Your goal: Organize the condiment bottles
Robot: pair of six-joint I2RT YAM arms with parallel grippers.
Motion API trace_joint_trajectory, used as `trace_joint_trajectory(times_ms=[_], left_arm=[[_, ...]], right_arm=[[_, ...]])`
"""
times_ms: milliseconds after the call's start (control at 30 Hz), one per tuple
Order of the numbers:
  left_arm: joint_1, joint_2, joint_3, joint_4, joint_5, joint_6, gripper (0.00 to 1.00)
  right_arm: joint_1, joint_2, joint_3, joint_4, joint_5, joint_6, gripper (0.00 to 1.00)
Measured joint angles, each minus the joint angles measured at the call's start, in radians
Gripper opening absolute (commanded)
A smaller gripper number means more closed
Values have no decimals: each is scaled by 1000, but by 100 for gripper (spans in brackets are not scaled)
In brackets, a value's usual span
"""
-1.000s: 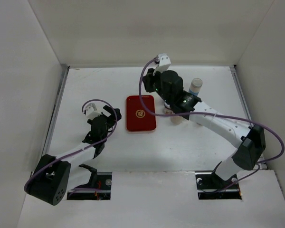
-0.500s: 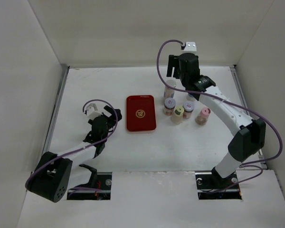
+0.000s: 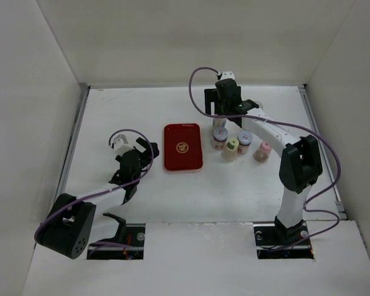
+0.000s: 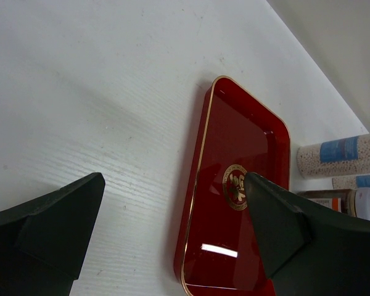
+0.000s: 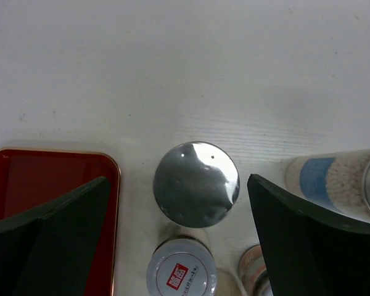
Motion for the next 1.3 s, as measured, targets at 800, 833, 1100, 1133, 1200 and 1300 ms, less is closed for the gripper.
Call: trace_joint_trajectory(times_ms=[800, 833, 1100, 1133, 1200, 1300], left_arm=[[1, 6, 0, 2, 8, 0, 100], [1, 6, 0, 2, 8, 0, 100], [1, 5, 0, 2, 11, 0, 100], [1, 5, 0, 2, 11, 0, 100], [1, 5, 0, 2, 12, 0, 100], [5, 6, 0, 3, 14, 0, 100]], right_arm=[[-26, 114, 96, -62, 0, -22, 80], [-26, 114, 102, -65, 1, -25, 80], [-26, 116, 96, -73, 5, -26, 76], [-26, 116, 93, -72, 5, -27, 73], [-26, 116, 89, -73, 4, -29, 60], [-25, 116, 88, -70, 3, -19, 46]])
